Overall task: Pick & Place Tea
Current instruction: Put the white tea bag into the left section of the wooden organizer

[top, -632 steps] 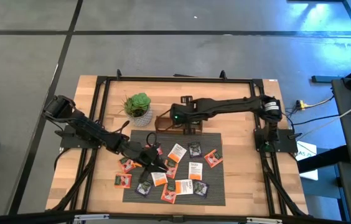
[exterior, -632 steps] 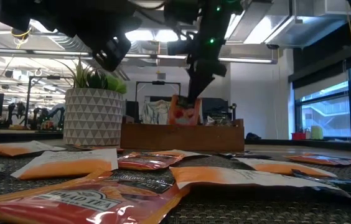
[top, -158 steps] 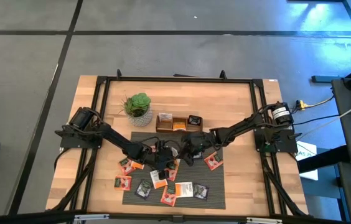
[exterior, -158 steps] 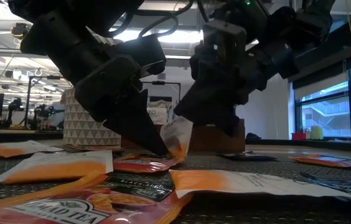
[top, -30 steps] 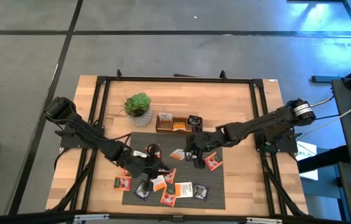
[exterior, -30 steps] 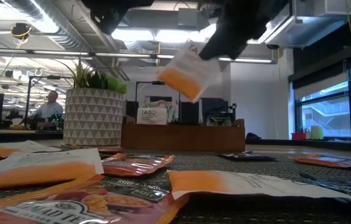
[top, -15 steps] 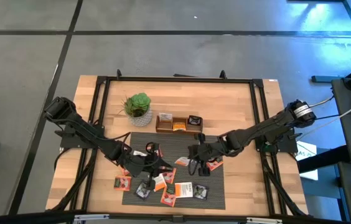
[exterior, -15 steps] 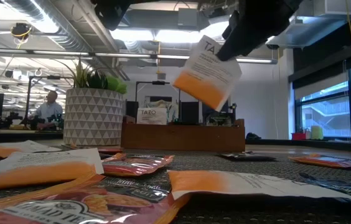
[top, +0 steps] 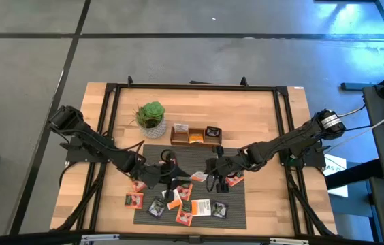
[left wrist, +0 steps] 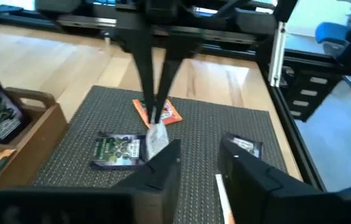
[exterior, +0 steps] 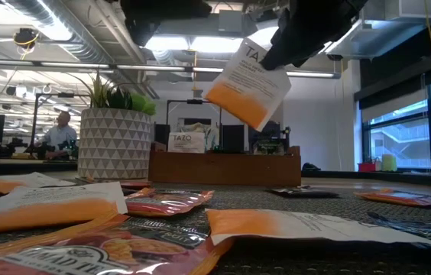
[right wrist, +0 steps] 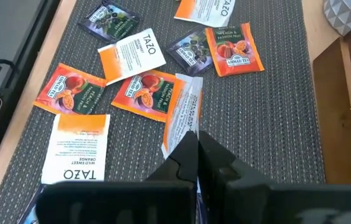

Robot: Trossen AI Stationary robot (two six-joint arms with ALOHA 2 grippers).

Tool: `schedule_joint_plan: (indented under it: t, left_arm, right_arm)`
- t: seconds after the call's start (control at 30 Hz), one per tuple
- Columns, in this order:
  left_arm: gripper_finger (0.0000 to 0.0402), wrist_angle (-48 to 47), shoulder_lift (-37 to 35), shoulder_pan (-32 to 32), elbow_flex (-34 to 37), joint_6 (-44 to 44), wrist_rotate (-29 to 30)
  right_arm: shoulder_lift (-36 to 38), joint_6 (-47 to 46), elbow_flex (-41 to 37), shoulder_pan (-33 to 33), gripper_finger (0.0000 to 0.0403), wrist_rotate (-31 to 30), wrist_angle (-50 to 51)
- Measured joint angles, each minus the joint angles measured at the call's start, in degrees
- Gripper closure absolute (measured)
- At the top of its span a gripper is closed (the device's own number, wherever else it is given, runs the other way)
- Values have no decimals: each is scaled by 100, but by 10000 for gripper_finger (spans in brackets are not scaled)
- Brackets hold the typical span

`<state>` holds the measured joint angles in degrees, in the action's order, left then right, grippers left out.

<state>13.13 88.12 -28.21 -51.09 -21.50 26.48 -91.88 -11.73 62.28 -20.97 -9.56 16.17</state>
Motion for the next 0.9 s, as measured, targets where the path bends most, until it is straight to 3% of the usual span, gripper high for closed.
schedule_joint_plan:
  t: [0.2,0.33,0.9]
  left_arm:
    - [216,-4,0,219,0,-80,-46]
    - [191,-11,0,247,0,-86,-92]
    - [209,-97,105,419,-9,-334,140]
  right_arm:
    - [0,-65,0,0,399,0,-13]
    - [0,28,-4,-2,399,4,-193]
    - [0,460,-4,45,399,13,-934]
